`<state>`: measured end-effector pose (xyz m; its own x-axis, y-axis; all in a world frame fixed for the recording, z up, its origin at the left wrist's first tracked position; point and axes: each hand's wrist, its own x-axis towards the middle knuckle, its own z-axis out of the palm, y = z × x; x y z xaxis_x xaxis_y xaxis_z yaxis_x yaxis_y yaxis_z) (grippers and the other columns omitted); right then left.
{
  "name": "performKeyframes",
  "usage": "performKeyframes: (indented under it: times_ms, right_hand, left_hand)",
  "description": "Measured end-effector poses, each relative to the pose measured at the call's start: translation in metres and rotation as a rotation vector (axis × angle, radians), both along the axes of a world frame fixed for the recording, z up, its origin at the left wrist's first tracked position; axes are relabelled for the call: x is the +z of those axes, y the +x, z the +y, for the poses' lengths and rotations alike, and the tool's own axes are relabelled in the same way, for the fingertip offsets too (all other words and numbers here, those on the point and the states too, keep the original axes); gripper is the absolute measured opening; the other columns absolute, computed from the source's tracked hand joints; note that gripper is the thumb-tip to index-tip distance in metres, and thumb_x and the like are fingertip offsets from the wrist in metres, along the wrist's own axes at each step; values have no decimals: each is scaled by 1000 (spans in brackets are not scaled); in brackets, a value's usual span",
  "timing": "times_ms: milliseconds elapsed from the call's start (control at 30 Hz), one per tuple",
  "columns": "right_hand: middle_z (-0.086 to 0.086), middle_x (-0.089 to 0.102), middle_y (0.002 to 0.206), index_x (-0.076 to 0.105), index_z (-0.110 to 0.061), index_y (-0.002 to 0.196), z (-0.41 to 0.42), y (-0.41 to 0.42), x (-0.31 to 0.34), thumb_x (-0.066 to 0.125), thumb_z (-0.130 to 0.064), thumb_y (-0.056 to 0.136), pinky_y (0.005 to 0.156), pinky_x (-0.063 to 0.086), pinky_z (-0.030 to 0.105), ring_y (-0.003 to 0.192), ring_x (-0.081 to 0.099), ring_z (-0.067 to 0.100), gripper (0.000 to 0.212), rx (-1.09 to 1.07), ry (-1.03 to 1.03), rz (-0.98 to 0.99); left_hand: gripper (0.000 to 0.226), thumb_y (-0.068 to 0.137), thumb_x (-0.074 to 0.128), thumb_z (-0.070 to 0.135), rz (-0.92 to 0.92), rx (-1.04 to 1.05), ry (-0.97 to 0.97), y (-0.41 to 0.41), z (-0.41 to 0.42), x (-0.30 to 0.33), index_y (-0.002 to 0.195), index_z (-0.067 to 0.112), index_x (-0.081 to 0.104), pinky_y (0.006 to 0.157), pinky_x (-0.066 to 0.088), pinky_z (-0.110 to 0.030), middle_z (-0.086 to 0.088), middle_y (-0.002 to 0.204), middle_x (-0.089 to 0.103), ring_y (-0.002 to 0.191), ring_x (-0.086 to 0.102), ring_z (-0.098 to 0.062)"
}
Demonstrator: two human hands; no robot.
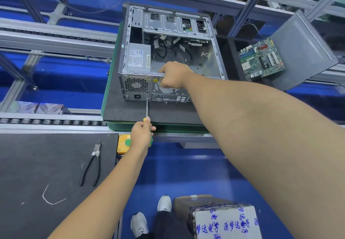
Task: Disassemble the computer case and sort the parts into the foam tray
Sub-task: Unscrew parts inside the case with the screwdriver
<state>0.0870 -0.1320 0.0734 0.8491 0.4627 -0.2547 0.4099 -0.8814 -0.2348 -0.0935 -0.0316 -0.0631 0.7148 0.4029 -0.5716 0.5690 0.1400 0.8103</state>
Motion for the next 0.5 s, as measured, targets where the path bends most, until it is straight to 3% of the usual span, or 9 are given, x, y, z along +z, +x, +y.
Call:
performKeyframes:
  times_ms: [100,200,233,267,300,333,367,433,500]
  right_hand:
    - [-8,66,91,64,-25,135,2,-3,4,66,-29,71,59,29,20,89,53,19,63,1,-6,19]
    - [-15,51,72,69,-28,121,0,0,2,66,-28,70,61,32,23,85,52,22,51,7,-21,12]
    - [-15,52,75,71,-28,117,1,-2,3,67,-27,71,63,35,24,86,51,21,46,11,-19,11]
    - [-15,50,73,72,-31,99,0,0,1,67,-25,72,62,34,25,84,49,22,29,-3,-33,14]
    - [-15,44,65,60,-33,74,-2,-1,1,68,-24,71,58,31,25,80,47,23,12,9,-16,13]
    - [-14,37,59,43,-32,62,-2,1,0,68,-23,71,55,26,24,76,44,23,28,-8,-7,21]
    - [-12,33,56,36,-29,61,-2,-2,2,68,-23,72,53,24,24,74,43,24,35,12,-7,15]
    - [-11,35,56,41,-28,65,-2,-3,3,68,-24,72,53,25,24,73,45,24,28,8,-11,10]
    - [-11,38,58,43,-32,64,-1,-4,5,68,-24,72,54,27,24,75,48,25,27,12,-15,19]
  left_hand:
    - [45,108,37,47,36,-31,45,6,-1,2,99,9,61,60,44,-33,-9,105,66,69,51,-24]
    - [32,100,61,42,-25,-35,65,9,-1,3,96,16,42,45,44,-28,-16,100,55,60,52,-23]
    - [34,97,68,35,-40,-29,49,9,1,3,101,18,39,45,47,-28,-17,99,57,58,55,-22]
    - [36,95,72,30,-44,-22,37,9,2,4,104,18,38,47,50,-29,-18,99,61,56,59,-20]
    - [35,95,72,28,-42,-20,47,10,3,4,104,18,40,50,53,-31,-18,99,65,56,62,-18]
    - [32,96,70,31,-35,-28,74,10,5,4,104,18,42,52,55,-33,-16,98,67,58,66,-16]
    - [28,98,67,34,-27,-45,107,10,5,4,103,18,44,55,56,-37,-12,98,68,62,69,-16]
    - [25,103,57,37,-33,-62,129,9,3,2,105,14,48,63,57,-44,-10,101,68,70,69,-17]
    - [24,108,46,35,-41,-54,108,11,1,1,107,11,48,62,55,-41,-15,107,67,71,61,-20]
